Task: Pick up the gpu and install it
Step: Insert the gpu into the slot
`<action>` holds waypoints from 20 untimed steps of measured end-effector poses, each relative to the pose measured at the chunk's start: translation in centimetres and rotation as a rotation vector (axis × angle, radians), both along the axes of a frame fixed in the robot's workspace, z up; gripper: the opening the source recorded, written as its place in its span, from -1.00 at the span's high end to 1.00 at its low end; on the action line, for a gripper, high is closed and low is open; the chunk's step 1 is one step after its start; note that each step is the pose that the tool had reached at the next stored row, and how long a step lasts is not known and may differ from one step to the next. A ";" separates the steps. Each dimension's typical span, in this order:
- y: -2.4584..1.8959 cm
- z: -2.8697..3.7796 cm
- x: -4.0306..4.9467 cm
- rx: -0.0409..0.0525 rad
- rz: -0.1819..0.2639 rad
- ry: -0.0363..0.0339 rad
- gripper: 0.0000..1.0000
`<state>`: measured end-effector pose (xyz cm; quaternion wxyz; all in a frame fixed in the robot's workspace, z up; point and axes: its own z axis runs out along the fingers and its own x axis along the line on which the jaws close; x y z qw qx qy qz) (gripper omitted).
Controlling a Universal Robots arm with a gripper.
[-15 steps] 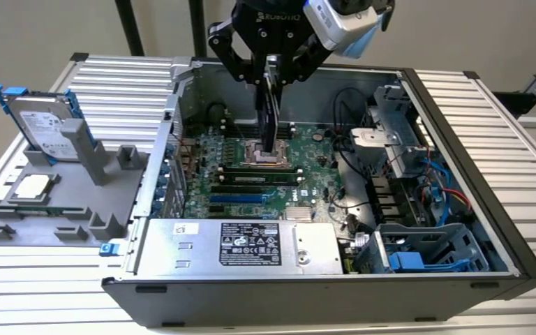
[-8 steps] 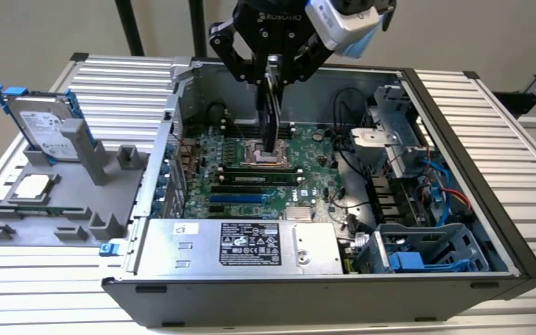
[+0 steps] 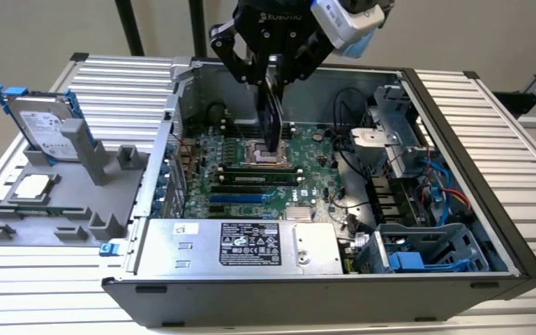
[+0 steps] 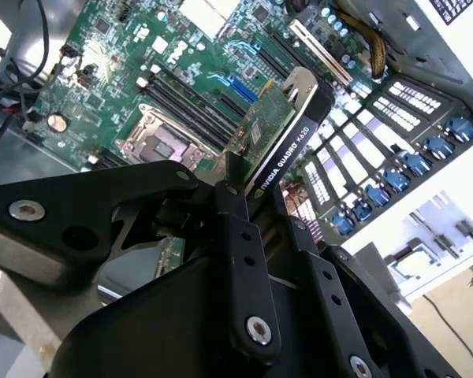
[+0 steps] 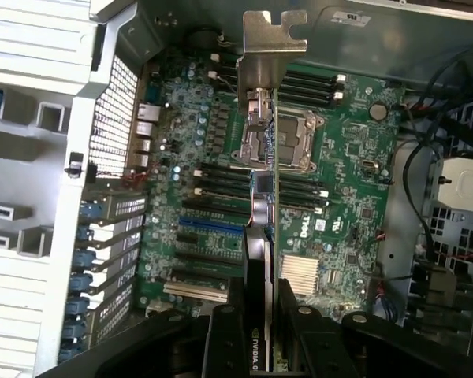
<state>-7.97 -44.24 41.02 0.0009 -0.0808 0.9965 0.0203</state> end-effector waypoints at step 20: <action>0.00 0.00 0.00 -0.0001 0.313 0.0000 1.00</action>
